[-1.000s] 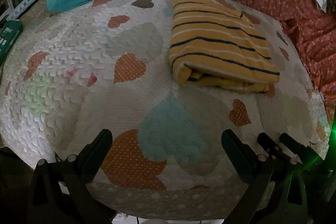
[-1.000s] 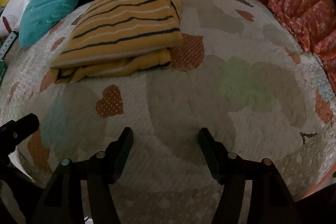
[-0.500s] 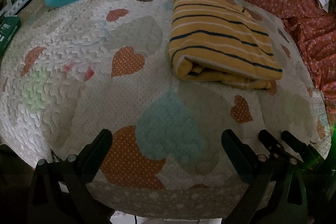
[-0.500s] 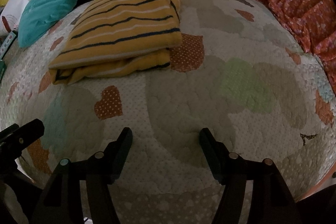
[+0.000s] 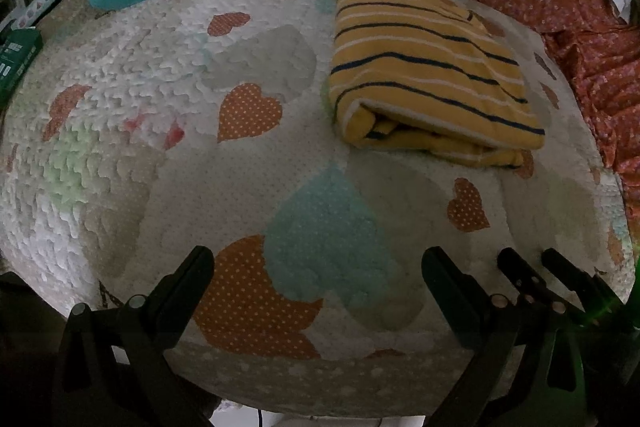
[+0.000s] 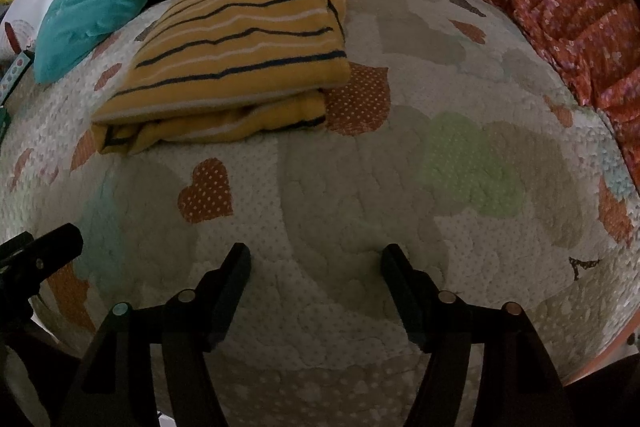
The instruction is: Fold small clothes
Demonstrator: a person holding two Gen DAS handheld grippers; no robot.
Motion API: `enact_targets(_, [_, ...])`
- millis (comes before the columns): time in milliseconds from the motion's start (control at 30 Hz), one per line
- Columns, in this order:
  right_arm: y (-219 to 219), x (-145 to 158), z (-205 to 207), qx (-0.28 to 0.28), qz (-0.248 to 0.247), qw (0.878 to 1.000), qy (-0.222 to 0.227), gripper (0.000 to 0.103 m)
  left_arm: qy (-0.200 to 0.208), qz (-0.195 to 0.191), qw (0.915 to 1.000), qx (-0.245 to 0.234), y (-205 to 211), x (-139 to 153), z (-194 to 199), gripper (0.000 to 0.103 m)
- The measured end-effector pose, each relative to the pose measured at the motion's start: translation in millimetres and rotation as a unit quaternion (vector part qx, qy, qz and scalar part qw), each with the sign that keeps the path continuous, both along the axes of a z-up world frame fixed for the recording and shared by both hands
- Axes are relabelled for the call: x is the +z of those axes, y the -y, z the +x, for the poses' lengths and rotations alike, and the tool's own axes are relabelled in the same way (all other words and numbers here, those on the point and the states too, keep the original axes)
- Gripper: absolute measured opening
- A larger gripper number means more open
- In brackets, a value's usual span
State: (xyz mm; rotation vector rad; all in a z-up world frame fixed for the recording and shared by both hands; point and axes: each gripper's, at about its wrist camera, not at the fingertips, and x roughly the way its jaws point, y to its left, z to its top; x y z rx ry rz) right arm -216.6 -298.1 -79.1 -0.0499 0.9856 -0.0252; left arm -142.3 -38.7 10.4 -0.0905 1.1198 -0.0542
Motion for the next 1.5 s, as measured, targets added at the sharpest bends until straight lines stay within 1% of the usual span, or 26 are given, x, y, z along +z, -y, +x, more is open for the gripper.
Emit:
enact_targets(100, [0, 0, 0, 0.002, -0.003, 1.0, -0.001, 0.073, -0.001, 0.003, 1.0, 0.002, 0, -1, 1, 0.103])
enact_targets(433, [-2, 0, -1, 0.004, -0.008, 1.0, 0.0, 0.073, -0.013, -0.003, 0.9998, 0.013, -7, -6, 4, 0.103])
enact_targets(1100, [-9, 0, -3, 0.009, -0.026, 1.0, 0.003, 0.074, -0.019, 0.0, 0.9998, 0.012, -8, -9, 4, 0.103])
enact_targets(1500, [-8, -1, -2, 0.01, -0.029, 1.0, 0.001, 0.074, -0.026, 0.003, 0.9996, 0.013, -10, -14, 6, 0.103])
